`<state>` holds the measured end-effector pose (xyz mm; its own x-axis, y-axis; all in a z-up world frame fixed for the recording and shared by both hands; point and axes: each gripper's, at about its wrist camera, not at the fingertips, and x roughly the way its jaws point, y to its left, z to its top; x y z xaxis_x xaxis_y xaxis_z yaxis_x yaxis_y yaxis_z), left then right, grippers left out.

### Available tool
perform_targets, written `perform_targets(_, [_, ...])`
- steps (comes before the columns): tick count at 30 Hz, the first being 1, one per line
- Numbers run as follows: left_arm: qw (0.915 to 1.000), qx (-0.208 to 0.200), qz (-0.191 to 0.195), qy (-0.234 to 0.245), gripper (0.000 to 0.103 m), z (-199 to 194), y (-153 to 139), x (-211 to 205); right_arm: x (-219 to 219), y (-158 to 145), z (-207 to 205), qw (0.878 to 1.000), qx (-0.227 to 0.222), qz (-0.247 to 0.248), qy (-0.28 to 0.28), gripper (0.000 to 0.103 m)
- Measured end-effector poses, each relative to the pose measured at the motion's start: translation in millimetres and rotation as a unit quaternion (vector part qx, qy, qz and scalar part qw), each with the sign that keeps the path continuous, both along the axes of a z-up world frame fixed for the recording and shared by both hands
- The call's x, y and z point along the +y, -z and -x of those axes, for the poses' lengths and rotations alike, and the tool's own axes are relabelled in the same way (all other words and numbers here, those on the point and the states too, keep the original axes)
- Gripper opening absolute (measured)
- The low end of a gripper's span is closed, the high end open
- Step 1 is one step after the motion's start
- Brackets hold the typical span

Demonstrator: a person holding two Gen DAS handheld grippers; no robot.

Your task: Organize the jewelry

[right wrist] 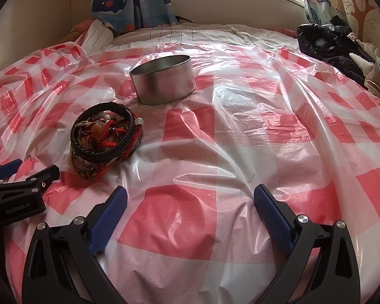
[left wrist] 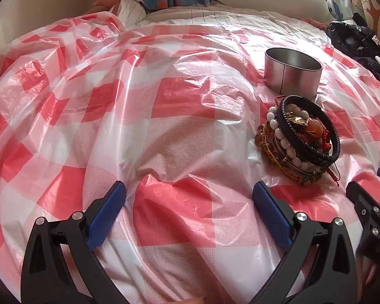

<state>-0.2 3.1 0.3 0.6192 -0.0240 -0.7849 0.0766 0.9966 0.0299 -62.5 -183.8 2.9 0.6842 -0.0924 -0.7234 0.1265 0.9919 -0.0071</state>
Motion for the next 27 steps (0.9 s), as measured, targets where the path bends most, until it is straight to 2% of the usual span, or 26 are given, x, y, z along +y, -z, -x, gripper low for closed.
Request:
perform_targets(19, [0.9999,-0.003,0.001,0.011,0.096,3.3,-2.2,2.5,-2.9,-1.6,-0.4,1.0,-0.006,-0.013,-0.007,0.096])
perform_targets(27, [0.9999,-0.007,0.004,0.012,0.096,4.8,-3.9,3.0,1.9,-3.2,2.4,1.0,-0.017,0.003,-0.004,0.096])
